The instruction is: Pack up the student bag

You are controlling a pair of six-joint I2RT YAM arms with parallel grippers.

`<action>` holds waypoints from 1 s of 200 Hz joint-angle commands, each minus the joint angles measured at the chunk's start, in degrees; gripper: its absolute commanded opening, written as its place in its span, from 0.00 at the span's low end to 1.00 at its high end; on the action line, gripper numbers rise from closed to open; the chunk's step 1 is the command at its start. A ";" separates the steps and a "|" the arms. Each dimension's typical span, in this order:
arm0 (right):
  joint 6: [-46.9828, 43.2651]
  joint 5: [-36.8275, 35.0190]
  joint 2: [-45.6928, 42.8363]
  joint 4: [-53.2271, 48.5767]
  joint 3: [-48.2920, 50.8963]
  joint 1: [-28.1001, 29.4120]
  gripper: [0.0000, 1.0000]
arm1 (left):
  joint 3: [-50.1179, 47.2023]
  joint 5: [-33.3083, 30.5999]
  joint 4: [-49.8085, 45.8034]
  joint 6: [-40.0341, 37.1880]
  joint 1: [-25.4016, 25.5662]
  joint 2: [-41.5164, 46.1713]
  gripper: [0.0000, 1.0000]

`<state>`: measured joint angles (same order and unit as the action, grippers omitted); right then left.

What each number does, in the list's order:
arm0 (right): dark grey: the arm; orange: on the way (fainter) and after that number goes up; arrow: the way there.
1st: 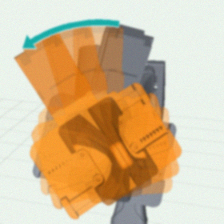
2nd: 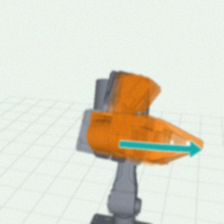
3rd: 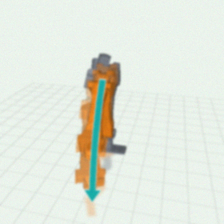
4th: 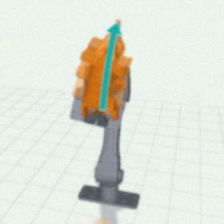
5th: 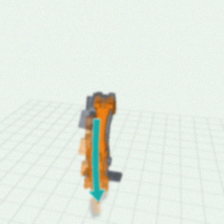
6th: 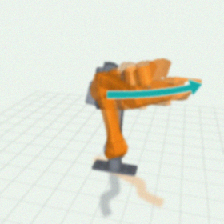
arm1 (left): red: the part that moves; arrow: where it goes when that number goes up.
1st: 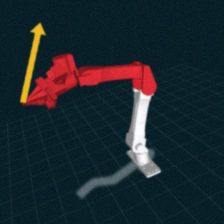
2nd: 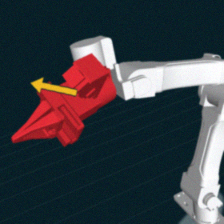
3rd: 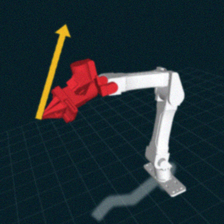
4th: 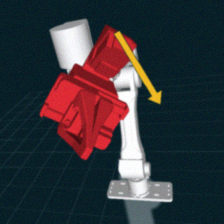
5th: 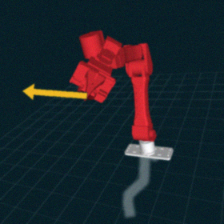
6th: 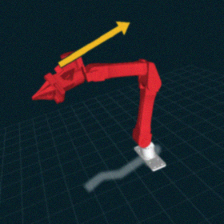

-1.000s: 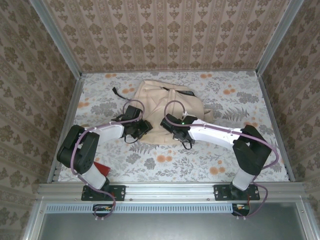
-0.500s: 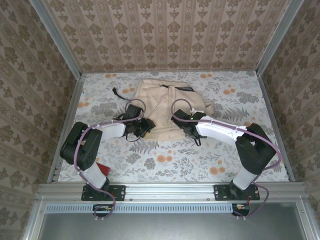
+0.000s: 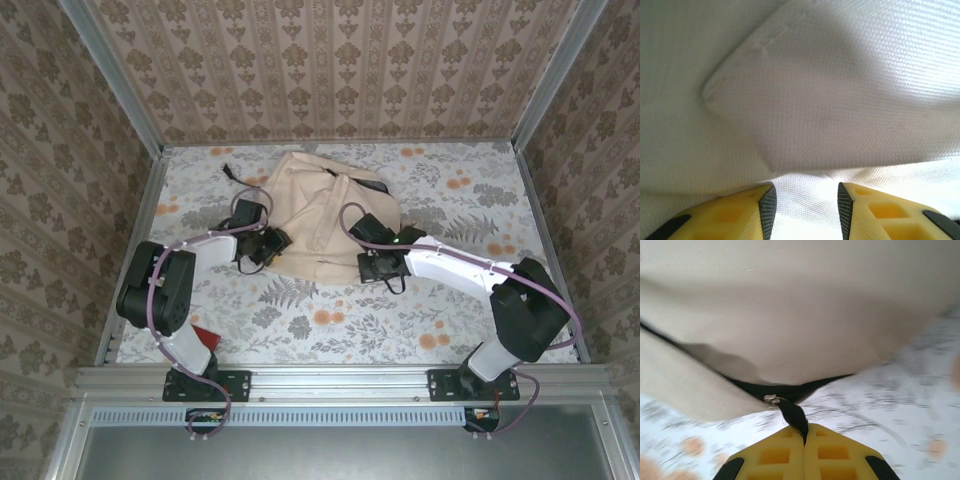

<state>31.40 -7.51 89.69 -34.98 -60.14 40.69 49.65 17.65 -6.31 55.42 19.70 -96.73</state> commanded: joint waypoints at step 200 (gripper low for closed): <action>4.81 12.46 0.00 6.57 -1.42 7.80 0.00 | -11.92 0.35 0.76 21.50 13.35 16.35 0.55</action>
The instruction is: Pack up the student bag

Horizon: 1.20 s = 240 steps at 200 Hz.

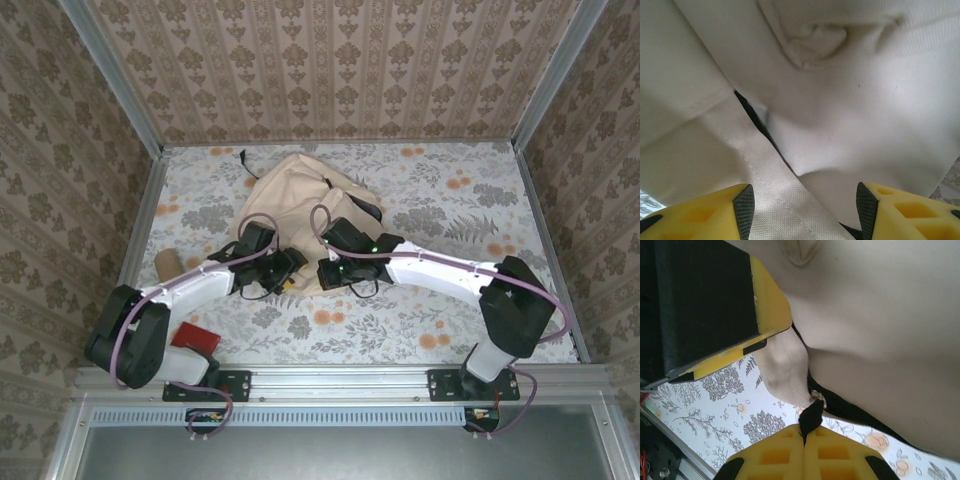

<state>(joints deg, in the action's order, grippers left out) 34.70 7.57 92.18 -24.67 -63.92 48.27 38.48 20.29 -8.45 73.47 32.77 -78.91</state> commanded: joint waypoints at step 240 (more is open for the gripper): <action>2.33 -17.52 -4.91 -16.42 5.50 0.94 0.00 | 9.03 -15.37 -12.93 -3.01 2.14 -18.39 0.20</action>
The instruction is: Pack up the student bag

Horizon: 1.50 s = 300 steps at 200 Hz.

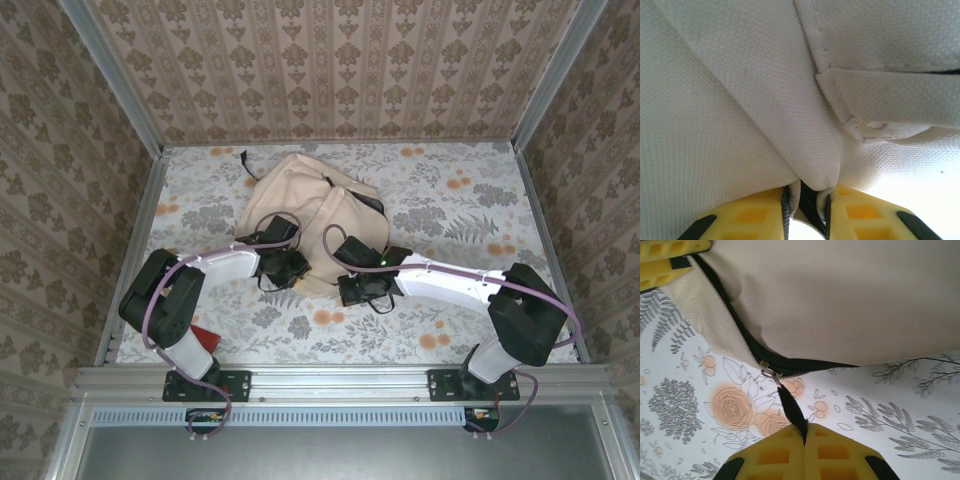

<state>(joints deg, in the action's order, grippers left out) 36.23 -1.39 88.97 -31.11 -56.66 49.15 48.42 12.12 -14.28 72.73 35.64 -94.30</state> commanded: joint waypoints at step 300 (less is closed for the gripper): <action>0.57 2.84 8.41 -1.57 -16.19 4.47 0.27 | -0.41 -3.66 -10.77 -20.24 -17.18 10.21 0.43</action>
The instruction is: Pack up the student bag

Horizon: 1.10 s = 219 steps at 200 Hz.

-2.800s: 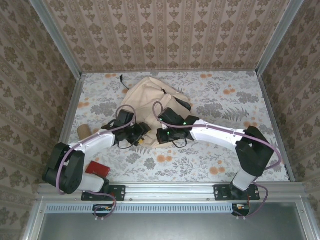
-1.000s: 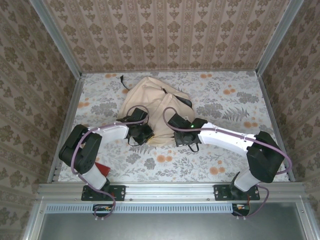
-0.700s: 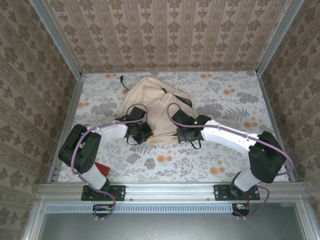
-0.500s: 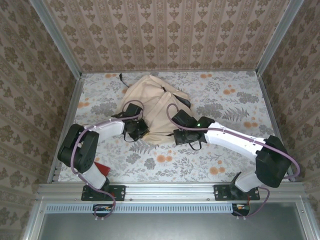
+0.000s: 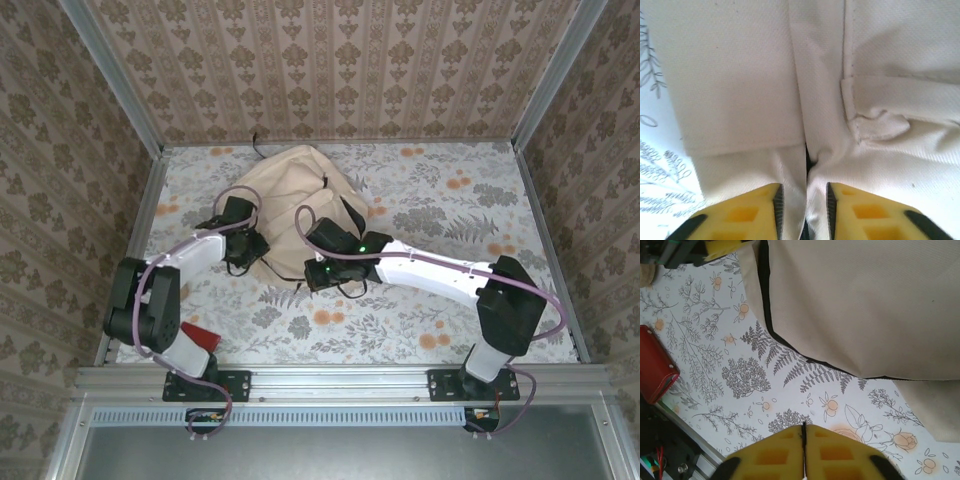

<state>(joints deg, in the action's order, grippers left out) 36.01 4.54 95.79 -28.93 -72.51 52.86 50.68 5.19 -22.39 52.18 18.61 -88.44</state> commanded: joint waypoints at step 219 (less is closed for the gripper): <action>6.86 -10.51 -11.84 16.99 18.40 0.12 0.66 | -5.04 16.90 9.12 11.19 9.73 11.43 0.10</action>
<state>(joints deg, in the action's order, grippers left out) 46.19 -3.81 86.50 -17.43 -55.57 52.64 41.47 20.62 -13.93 65.73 26.98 -80.20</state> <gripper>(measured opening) 0.666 0.106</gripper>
